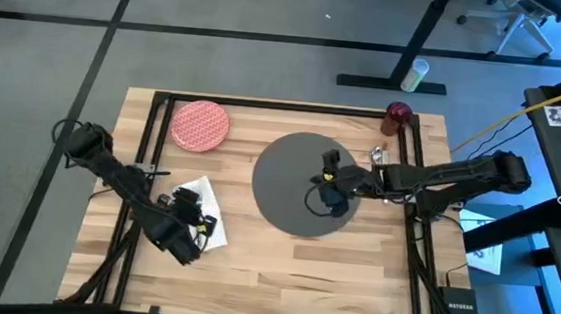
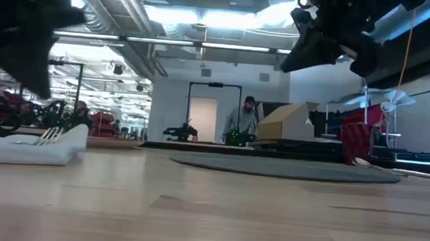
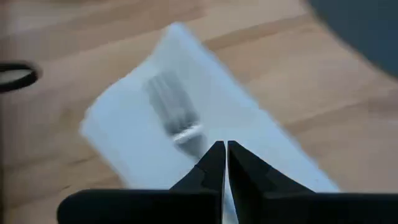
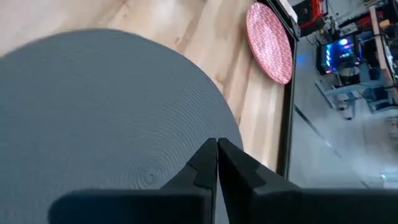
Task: Set table place
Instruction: Adjust the white table napkin
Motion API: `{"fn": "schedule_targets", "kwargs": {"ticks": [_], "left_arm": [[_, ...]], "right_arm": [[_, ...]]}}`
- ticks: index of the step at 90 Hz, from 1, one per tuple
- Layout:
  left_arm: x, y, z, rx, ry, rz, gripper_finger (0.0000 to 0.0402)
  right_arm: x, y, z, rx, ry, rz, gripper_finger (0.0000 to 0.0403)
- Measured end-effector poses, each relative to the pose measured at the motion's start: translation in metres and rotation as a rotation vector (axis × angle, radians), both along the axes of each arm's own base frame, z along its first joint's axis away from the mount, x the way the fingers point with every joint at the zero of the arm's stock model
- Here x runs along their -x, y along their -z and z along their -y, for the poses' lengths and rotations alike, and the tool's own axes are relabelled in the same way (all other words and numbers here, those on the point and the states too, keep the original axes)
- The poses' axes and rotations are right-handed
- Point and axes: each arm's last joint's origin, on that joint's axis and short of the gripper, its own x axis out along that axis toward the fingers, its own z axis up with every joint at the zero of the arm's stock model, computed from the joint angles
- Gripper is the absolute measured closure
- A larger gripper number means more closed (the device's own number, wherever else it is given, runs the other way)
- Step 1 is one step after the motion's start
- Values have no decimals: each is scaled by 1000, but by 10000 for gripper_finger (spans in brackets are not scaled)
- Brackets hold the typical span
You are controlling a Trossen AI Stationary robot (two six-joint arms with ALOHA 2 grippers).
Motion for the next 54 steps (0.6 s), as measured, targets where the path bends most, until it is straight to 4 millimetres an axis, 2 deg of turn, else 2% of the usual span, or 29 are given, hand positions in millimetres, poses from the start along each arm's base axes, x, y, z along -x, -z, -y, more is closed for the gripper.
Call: {"fn": "schedule_targets", "kwargs": {"ticks": [10, 30, 41, 54], "left_arm": [[12, 12, -9, 16, 15, -63, 401], [39, 40, -29, 171, -47, -101, 401], [50, 40, -36, 170, -123, -150, 401], [51, 33, -37, 167, -122, -190, 401]], "right_arm": [[1, 0, 0, -12, 28, 1, 403], [1, 1, 0, -64, 73, 21, 403], [1, 0, 1, -75, 101, 31, 403], [1, 0, 1, -87, 115, 35, 403]]}}
